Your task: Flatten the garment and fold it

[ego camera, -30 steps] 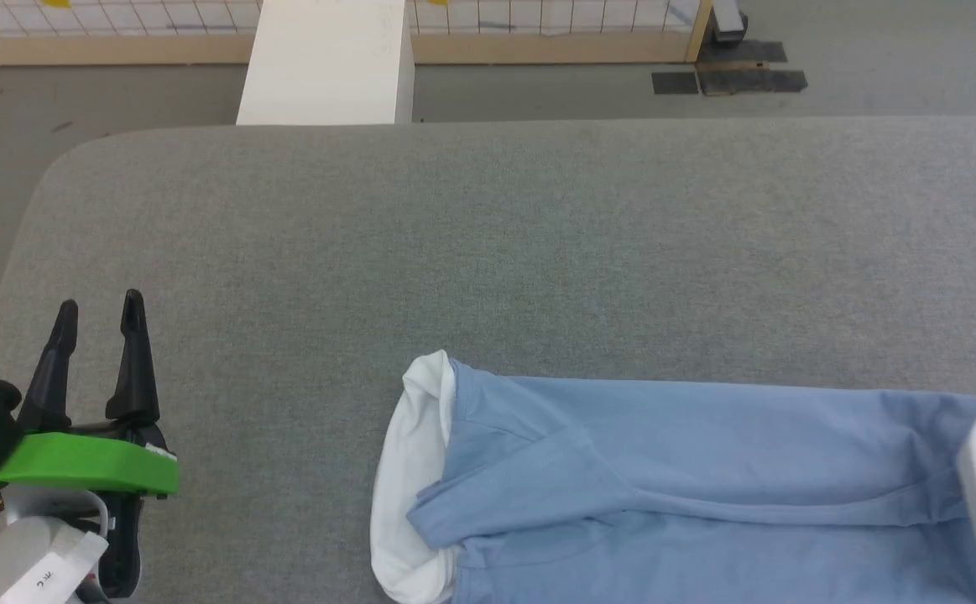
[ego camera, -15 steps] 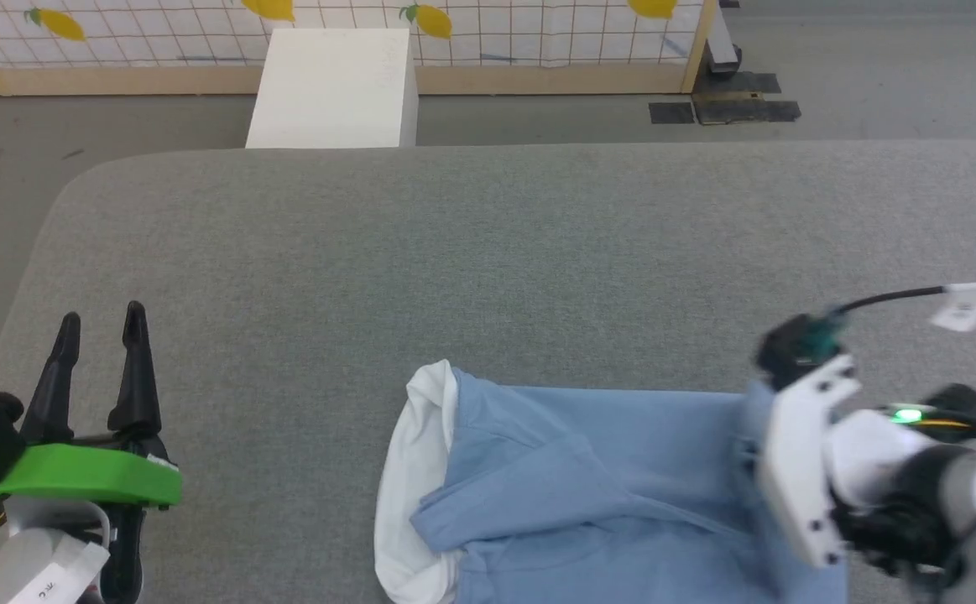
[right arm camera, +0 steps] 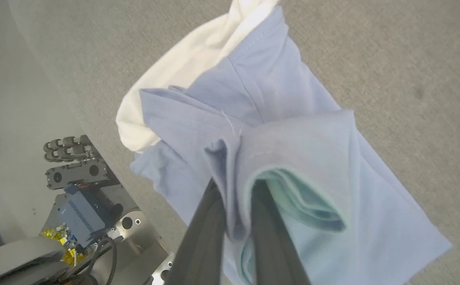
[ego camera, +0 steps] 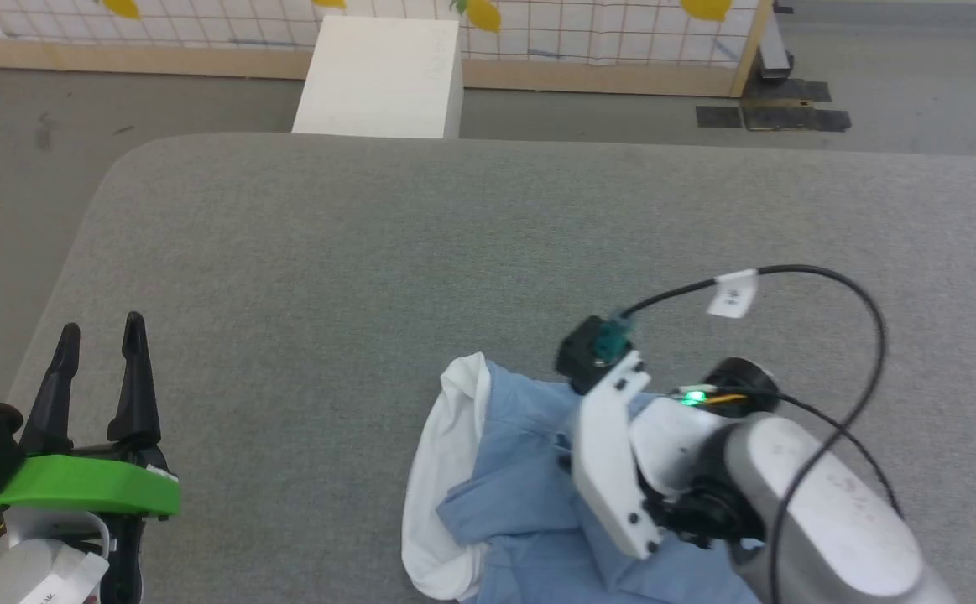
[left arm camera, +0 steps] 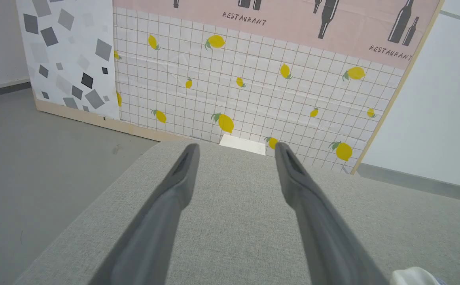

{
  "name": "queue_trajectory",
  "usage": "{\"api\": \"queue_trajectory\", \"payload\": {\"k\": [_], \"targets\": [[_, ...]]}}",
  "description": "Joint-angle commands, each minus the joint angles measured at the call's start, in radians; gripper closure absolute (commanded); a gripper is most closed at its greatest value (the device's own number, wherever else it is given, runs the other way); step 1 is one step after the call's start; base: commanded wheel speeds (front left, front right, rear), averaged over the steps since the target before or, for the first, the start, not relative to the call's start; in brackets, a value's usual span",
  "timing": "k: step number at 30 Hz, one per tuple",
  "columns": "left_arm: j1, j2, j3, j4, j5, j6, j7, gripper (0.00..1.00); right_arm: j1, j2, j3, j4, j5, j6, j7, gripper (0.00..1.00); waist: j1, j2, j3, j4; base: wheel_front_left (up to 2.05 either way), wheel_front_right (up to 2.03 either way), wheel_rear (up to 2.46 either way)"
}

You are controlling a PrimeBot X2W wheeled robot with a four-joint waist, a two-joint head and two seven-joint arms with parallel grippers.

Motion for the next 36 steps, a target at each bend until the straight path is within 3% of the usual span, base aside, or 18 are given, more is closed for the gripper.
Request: {"api": "queue_trajectory", "payload": {"k": [1, 7, 15, 16, 17, 18, 28, 36], "targets": [[0.009, -0.005, 0.0, -0.001, 0.002, 0.003, -0.004, 0.0, -0.028, 0.012, 0.015, 0.021, 0.004, -0.002, -0.022, 1.0, 0.0, 0.0047, 0.008, 0.013, 0.0, 0.0, 0.0], [0.0, -0.004, 0.002, 0.002, -0.003, 0.002, -0.004, 0.0, -0.097, 0.063, 0.081, 0.16, 0.003, -0.002, -0.119, 1.0, 0.0, 0.0047, 0.029, 0.028, 0.0, 0.0, 0.0], [-0.004, -0.007, -0.002, 0.007, -0.003, 0.0, -0.004, 0.0, -0.12, 0.082, 0.152, 0.308, 0.034, -0.002, -0.179, 1.0, 0.0, 0.0047, 0.032, 0.029, 0.0, 0.0, 0.0], [-0.004, -0.007, -0.001, 0.007, -0.002, 0.0, -0.004, 0.0, -0.121, 0.086, 0.154, 0.312, 0.046, -0.002, -0.191, 0.78, 0.0, 0.0047, 0.03, 0.027, 0.0, 0.0, 0.0], [-0.003, -0.007, -0.001, 0.008, -0.002, 0.0, -0.004, 0.0, -0.123, 0.091, 0.155, 0.315, 0.063, -0.002, -0.205, 0.09, 0.0, 0.0047, 0.027, 0.024, 0.0, 0.0, 0.0], [-0.002, -0.007, 0.0, 0.009, -0.001, 0.0, -0.004, 0.0, -0.127, 0.094, 0.16, 0.315, 0.074, -0.002, -0.211, 0.0, 0.0, 0.0047, 0.025, 0.021, 0.0, 0.0, 0.0], [0.022, -0.006, 0.001, 0.008, 0.008, 0.008, -0.004, 0.0, -0.186, 0.092, 0.166, 0.217, 0.194, -0.002, -0.325, 0.0, 0.0, 0.0047, -0.036, -0.023, 0.0, 0.0, 0.0], [0.036, -0.011, -0.011, -0.011, 0.021, 0.023, -0.002, 0.0, -0.196, 0.024, 0.028, 0.09, 0.18, -0.002, -0.568, 0.0, 0.0, 0.0047, -0.082, -0.072, 0.0, 0.0, 0.0]]}}
